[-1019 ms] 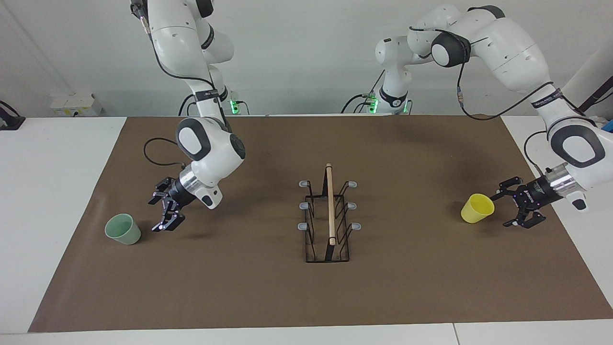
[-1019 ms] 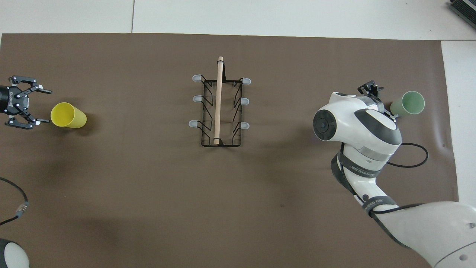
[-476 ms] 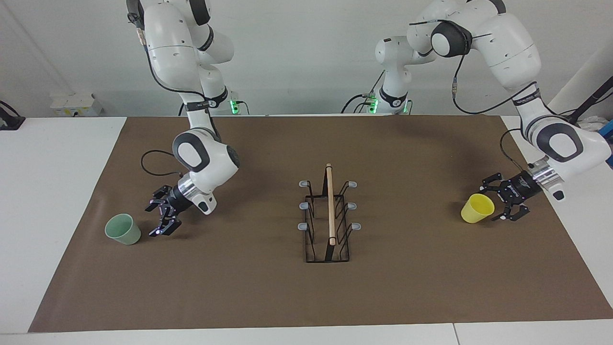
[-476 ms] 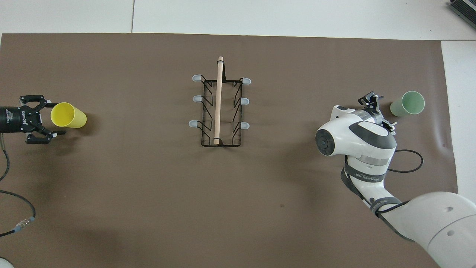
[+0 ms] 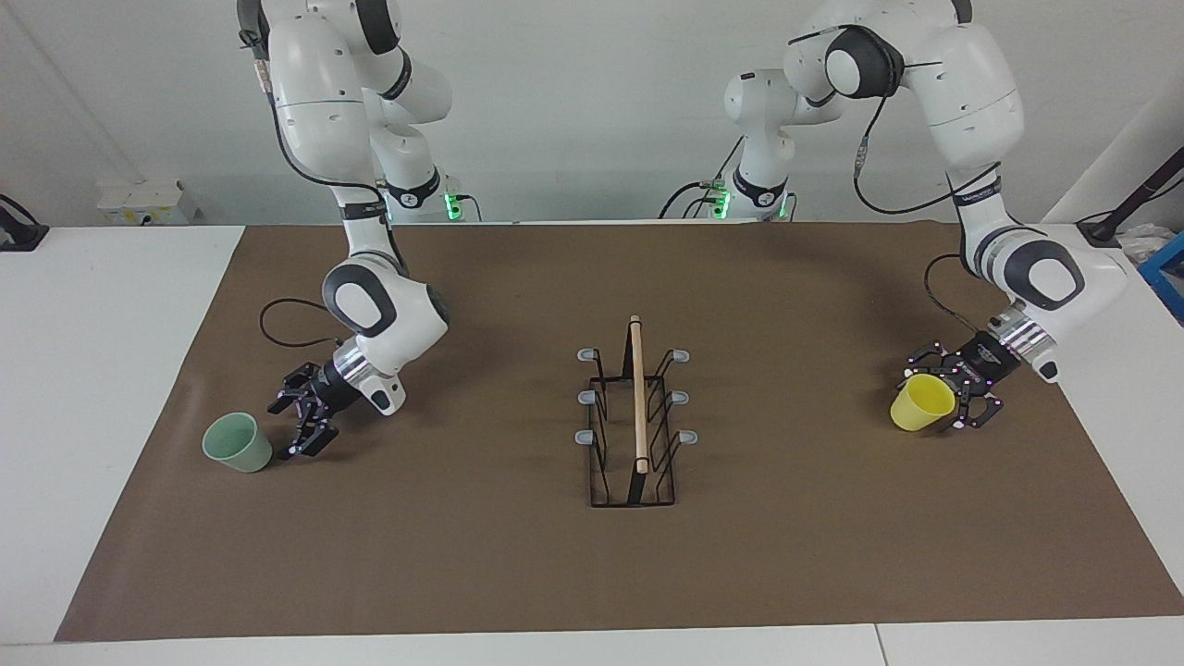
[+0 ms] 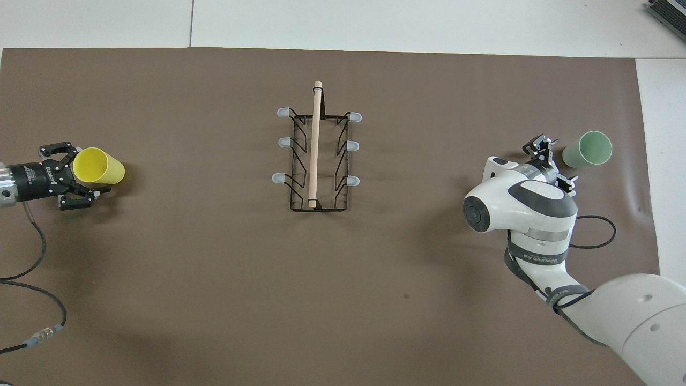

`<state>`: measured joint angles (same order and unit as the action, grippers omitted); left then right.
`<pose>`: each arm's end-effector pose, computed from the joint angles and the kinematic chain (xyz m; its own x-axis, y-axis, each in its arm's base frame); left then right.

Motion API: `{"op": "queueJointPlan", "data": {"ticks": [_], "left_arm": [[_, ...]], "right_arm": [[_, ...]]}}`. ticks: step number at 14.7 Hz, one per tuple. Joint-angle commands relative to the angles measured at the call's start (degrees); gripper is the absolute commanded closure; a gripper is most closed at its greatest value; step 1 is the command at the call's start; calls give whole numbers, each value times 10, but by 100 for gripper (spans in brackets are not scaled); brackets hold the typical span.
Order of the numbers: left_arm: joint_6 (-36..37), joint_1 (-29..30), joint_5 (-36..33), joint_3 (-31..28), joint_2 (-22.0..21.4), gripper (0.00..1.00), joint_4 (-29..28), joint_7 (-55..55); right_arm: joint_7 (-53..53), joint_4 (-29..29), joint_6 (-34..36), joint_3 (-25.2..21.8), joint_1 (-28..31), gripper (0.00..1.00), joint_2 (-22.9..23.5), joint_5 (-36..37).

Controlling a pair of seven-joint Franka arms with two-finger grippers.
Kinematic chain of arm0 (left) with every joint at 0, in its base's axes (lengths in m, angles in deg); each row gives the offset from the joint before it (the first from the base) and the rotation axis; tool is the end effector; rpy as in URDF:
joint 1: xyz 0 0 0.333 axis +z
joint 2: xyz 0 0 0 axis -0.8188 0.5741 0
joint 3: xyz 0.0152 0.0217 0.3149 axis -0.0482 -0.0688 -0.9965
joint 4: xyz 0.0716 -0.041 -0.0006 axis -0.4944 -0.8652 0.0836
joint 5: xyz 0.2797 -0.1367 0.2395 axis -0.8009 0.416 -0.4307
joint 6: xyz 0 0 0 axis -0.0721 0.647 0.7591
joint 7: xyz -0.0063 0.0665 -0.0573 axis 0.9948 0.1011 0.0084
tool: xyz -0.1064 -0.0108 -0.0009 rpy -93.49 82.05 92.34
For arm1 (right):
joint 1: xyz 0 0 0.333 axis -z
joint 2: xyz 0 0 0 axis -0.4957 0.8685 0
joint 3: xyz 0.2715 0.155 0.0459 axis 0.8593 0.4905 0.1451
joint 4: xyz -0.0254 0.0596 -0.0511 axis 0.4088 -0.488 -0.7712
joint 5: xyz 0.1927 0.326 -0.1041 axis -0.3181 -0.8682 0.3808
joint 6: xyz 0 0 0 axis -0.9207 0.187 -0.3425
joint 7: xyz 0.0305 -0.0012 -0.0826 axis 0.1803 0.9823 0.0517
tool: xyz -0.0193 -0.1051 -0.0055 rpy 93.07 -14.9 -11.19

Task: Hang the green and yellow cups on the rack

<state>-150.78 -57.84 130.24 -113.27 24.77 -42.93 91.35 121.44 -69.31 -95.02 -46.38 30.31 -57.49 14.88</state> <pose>0.5909 0.1909 0.2600 -0.2515 0.6387 -0.7272 0.9259 0.3775 0.0113 0.5816 -0.0012 0.2238 -0.1176 0.4177 -0.9010 0.9049 0.4187 0.0760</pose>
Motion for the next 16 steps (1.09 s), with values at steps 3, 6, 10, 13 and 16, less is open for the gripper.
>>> {"op": "queueJointPlan", "data": {"ticks": [3,6,10,13,16], "left_arm": [[-9,-13,14,-5,-33,0,-40,-15],[-14,-25,14,-5,-44,20,-48,-42],[-32,-39,13,-5,-51,88,-48,-44],[-37,-47,14,-4,-52,100,-44,-47],[-36,-47,13,-5,-53,100,-19,-42]], "right_arm": [[-26,-10,-22,4,27,0,-2,60],[-34,-11,-35,4,36,0,-1,93],[-51,-16,-38,4,48,0,-2,129],[-77,-19,-54,4,61,0,-1,164],[-99,-19,-63,4,76,0,1,190]]}}
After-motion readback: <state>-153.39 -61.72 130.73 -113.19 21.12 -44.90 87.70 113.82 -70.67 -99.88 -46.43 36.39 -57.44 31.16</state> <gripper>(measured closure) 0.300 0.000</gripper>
